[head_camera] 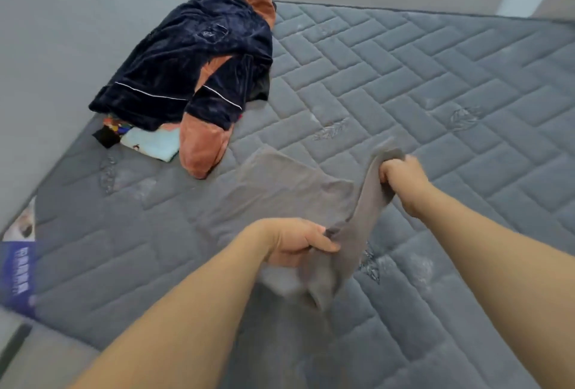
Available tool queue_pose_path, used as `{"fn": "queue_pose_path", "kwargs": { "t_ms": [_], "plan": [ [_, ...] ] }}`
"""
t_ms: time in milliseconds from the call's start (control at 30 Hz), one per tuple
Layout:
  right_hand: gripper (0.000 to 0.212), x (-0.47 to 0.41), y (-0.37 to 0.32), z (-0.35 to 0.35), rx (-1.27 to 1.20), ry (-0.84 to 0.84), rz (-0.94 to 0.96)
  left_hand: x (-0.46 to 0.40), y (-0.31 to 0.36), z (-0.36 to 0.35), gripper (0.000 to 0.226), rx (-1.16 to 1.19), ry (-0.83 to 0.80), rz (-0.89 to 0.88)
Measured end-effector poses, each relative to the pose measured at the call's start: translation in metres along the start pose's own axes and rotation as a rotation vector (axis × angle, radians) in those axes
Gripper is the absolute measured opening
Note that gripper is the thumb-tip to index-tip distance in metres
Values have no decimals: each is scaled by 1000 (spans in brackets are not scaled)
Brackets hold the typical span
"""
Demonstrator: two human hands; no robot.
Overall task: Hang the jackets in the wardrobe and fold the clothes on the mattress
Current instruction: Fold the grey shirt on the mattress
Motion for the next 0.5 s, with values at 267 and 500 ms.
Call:
{"fn": "queue_pose_path", "kwargs": {
  "t_ms": [267,500],
  "plan": [
    [14,-14,115,-29,516,-193,-191,-75,-110,22,35,31,185,285],
    [22,-80,52,-130,585,-208,1,12,-89,187,19,-43,704,106]
  ]
}}
Point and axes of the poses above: each hand's wrist, its own x-axis away from the middle knuckle, its own z-axis out of the back of the hand, y = z × x, the point moved 10 cm from there along -x, towards the middle knuckle, and after that the axes turned 10 degrees about -y, right-handed, at the moved point
